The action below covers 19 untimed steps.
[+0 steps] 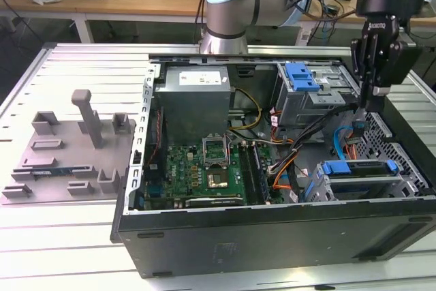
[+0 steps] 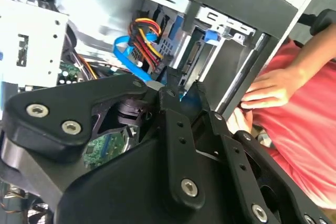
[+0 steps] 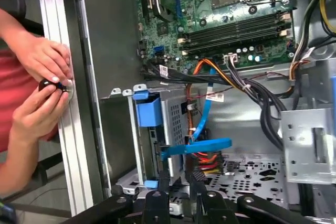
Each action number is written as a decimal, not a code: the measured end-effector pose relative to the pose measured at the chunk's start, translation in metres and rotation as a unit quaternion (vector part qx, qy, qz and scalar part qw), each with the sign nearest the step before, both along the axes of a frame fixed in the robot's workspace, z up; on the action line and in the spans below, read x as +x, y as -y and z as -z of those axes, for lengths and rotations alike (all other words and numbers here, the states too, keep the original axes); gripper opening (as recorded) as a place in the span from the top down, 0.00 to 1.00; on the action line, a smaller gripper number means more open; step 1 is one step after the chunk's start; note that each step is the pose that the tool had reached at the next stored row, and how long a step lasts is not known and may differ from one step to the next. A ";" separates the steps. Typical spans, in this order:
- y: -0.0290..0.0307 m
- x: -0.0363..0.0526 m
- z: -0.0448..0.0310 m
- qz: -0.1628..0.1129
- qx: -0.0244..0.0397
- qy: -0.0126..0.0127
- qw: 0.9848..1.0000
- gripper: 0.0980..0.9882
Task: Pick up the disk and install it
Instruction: 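Insert the first disk wire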
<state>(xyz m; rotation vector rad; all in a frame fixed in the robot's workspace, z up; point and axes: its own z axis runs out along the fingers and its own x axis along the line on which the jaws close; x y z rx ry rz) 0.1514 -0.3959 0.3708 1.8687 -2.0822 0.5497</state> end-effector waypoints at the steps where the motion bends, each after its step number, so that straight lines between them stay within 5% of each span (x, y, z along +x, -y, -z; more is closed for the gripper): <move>1: -0.0047 0.0000 0.0011 0.000 -0.005 0.000 1.000 0.78; 5: -0.0112 0.0000 0.0076 0.000 -0.014 0.000 1.000 0.78; 12: -0.0111 0.0000 0.0093 0.000 -0.014 0.000 1.000 0.78; 19: -0.0095 -0.0002 0.0207 0.000 -0.014 0.000 1.000 0.78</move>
